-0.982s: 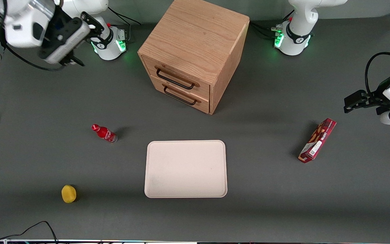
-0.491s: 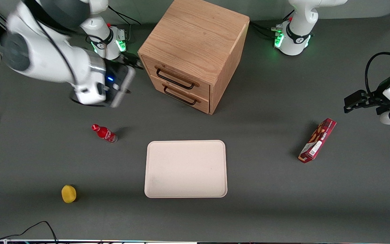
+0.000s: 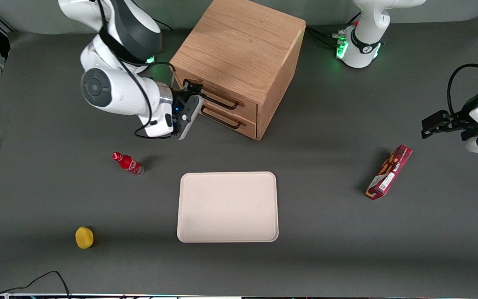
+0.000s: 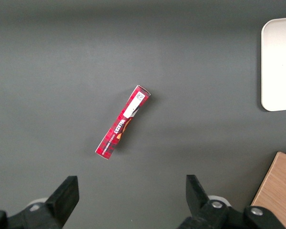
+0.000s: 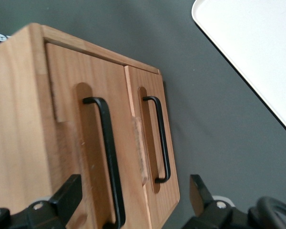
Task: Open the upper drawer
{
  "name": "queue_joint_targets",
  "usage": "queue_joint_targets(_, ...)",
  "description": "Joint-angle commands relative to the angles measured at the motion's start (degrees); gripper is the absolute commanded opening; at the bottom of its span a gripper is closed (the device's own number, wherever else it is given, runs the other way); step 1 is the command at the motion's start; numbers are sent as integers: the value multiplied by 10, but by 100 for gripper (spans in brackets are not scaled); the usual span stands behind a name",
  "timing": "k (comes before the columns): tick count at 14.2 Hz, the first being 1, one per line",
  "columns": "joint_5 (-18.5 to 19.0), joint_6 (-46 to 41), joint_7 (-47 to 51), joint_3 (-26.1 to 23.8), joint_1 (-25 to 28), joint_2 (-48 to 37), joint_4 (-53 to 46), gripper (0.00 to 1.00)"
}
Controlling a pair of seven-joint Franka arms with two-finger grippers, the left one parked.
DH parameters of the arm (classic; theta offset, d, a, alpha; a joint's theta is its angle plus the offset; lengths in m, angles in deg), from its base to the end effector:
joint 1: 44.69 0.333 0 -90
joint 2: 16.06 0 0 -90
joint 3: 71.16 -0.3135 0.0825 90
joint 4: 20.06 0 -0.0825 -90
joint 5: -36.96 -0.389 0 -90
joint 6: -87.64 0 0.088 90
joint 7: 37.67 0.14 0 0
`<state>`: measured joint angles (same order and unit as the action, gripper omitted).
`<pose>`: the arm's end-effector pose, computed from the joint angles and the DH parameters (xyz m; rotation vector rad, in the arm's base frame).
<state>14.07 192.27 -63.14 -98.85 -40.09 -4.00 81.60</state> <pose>0.4929 0.3478 0.4155 -2.4137 -1.1301 0.2254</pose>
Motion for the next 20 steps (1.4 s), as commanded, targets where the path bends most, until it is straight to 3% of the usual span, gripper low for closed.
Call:
queue_joint_targets(1, 5, 42, -10, -12, -3, -22, 52, 100)
queue_joint_targets(20, 5, 143, -9, -40, -3, -15, 129, 100)
